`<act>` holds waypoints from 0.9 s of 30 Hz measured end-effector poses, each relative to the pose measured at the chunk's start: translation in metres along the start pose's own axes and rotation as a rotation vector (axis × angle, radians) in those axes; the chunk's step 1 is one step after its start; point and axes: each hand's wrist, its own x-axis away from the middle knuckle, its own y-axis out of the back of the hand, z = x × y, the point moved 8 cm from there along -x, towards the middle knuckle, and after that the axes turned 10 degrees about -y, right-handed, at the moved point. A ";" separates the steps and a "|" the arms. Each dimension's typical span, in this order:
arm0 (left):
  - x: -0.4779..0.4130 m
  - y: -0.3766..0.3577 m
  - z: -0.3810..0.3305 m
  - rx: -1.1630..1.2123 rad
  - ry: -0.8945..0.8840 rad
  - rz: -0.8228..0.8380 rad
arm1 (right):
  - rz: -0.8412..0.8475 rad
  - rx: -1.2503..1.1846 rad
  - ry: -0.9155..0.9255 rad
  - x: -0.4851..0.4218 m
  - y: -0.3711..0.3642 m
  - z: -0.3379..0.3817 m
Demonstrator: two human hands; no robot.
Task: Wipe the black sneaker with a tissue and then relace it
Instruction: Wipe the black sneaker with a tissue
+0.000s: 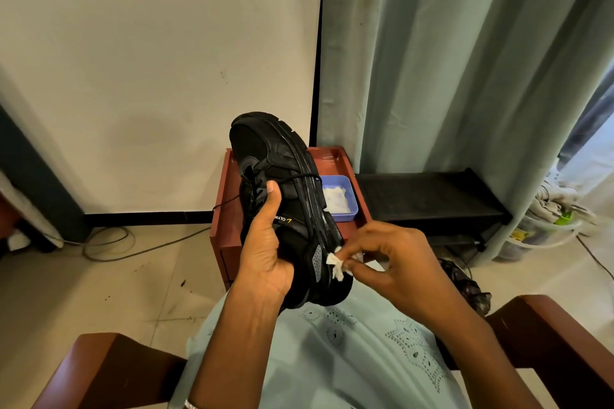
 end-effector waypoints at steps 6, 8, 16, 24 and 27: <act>0.001 -0.008 -0.009 0.036 -0.068 0.044 | -0.325 -0.171 -0.021 0.013 -0.002 -0.003; 0.001 -0.007 -0.013 0.000 -0.117 0.062 | -0.364 -0.156 -0.006 0.009 -0.003 -0.004; 0.017 -0.017 0.003 -0.157 0.000 0.158 | -0.450 0.002 0.068 -0.023 0.017 0.006; 0.015 -0.016 0.010 -0.183 -0.039 0.124 | -0.308 0.021 0.098 -0.021 -0.001 0.029; 0.012 -0.014 0.006 -0.173 -0.097 0.126 | -0.291 -0.010 0.090 -0.017 -0.007 0.040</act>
